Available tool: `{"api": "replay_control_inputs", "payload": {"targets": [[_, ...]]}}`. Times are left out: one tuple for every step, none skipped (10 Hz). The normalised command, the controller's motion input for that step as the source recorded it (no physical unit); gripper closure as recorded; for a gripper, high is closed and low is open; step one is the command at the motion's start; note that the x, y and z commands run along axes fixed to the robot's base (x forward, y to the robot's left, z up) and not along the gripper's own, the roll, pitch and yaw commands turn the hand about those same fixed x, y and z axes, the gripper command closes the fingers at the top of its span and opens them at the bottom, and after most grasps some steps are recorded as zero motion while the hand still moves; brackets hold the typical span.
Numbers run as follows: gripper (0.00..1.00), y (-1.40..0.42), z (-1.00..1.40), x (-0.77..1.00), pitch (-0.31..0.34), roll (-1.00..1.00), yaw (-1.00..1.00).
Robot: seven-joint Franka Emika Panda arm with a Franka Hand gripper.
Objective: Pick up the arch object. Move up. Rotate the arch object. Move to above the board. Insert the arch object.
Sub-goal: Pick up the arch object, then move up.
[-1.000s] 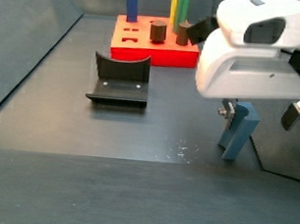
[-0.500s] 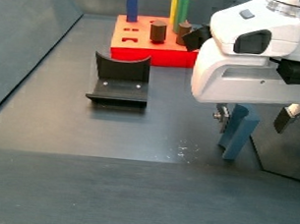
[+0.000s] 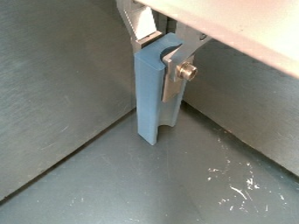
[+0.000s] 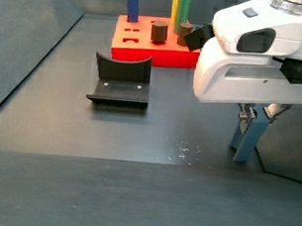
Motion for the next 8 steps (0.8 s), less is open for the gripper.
{"api": "replay_control_inputs", "payload": {"targets": [[1.00, 0.00, 0.00, 0.00, 0.000, 0.00, 0.00], [1.00, 0.00, 0.00, 0.00, 0.000, 0.00, 0.00], [1.00, 0.00, 0.00, 0.00, 0.000, 0.00, 0.00], [1.00, 0.00, 0.00, 0.00, 0.000, 0.00, 0.00], [1.00, 0.00, 0.00, 0.00, 0.000, 0.00, 0.00], [1.00, 0.00, 0.00, 0.00, 0.000, 0.00, 0.00], [1.00, 0.00, 0.00, 0.00, 0.000, 0.00, 0.00], [1.00, 0.00, 0.83, 0.00, 0.000, 0.00, 0.00]]}}
